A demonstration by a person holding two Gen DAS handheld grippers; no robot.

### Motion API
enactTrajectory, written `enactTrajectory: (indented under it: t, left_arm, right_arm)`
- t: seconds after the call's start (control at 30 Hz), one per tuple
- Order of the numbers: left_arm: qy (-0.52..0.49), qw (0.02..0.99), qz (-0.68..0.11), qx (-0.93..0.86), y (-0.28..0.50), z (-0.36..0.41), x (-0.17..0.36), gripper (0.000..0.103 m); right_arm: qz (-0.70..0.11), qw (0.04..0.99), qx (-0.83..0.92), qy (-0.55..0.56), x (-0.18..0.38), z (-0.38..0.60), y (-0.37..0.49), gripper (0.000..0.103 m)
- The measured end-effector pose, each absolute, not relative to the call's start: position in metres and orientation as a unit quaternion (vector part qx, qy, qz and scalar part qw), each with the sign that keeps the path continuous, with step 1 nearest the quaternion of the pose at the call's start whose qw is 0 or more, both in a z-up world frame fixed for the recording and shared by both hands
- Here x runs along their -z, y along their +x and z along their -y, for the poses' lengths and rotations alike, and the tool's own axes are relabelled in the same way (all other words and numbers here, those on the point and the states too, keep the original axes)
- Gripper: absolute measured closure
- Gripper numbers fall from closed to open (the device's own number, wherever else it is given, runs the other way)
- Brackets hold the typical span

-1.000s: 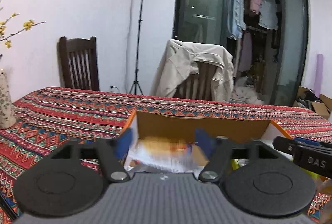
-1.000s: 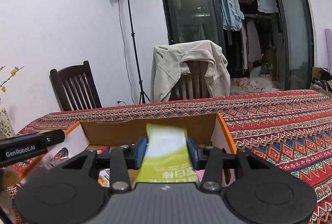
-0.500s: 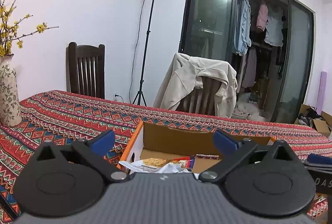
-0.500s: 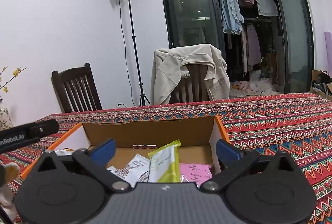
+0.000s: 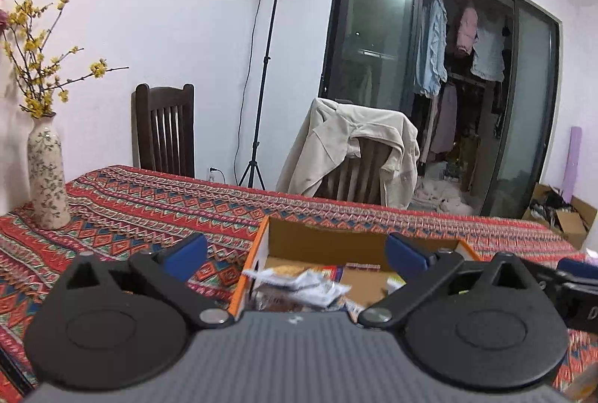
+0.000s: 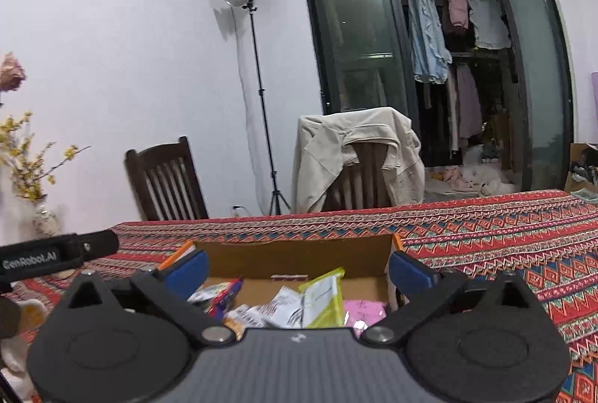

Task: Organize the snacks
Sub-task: 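Move both grippers back toward the snack pile, then grasp the pink snack packet with the right gripper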

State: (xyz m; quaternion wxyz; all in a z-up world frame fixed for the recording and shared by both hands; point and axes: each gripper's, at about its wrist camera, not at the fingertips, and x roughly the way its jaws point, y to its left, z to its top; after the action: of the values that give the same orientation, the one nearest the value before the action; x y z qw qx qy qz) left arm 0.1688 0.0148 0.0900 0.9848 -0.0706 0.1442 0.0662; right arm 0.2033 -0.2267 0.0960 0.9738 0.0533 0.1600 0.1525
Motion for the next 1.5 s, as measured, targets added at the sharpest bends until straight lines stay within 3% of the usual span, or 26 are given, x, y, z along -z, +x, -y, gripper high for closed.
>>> enactTrajectory:
  t: [0.63,1.1,1.5]
  left_arm:
    - [-0.069,0.977,-0.199,-0.045,0.080,-0.042,-0.030,0.000]
    - [-0.073,0.969,-0.235,-0.015,0.071,-0.040,-0.007,0.000]
    - [-0.070,0.966,-0.250,-0.011,0.077,-0.038,-0.002,0.000]
  right_arm:
    - [-0.218,0.961,-0.168,0.025,-0.040,0.233,0.100,0.000]
    - [-0.298,0.942,-0.157,-0.013,-0.007,0.222,0.100,0.000]
    - [-0.359,0.922,-0.142,-0.032,0.011,0.204,0.132,0.009]
